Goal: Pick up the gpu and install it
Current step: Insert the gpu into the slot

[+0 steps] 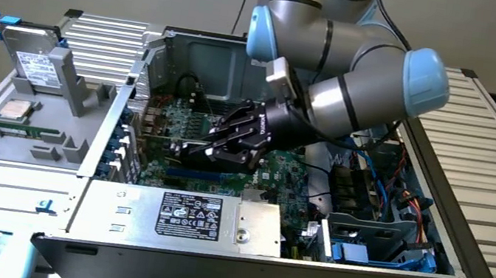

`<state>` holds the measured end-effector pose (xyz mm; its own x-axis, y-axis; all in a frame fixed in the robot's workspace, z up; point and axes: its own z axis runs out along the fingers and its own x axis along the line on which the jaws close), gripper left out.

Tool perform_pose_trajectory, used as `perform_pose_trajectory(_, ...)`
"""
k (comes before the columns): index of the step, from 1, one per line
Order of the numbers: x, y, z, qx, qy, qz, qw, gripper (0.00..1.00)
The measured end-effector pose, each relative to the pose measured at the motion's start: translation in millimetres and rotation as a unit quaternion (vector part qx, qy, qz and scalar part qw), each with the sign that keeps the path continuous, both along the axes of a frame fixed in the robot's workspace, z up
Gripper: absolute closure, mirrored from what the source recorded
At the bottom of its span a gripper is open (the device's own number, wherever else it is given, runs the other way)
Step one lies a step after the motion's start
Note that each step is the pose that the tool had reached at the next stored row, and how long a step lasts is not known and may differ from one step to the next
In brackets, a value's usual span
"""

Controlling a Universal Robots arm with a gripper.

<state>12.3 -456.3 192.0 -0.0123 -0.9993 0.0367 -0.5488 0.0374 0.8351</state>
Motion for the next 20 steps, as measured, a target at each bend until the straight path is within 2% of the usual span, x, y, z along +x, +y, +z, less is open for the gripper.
perform_pose_trajectory(11,-0.7,0.5,-3.6,-0.0001,0.0,0.0,1.0,0.72)
perform_pose_trajectory(12,-0.7,0.7,-3.7,-0.0004,0.0,0.0,1.0,0.72)
perform_pose_trajectory(14,-0.8,2.6,-4.0,-0.0047,0.0,0.002,1.0,0.72)
perform_pose_trajectory(15,-0.8,3.2,-4.1,-0.0059,0.0,0.003,1.0,0.72)
perform_pose_trajectory(20,-0.8,3.4,-4.2,-0.0064,0.0,0.005,1.0,0.72)
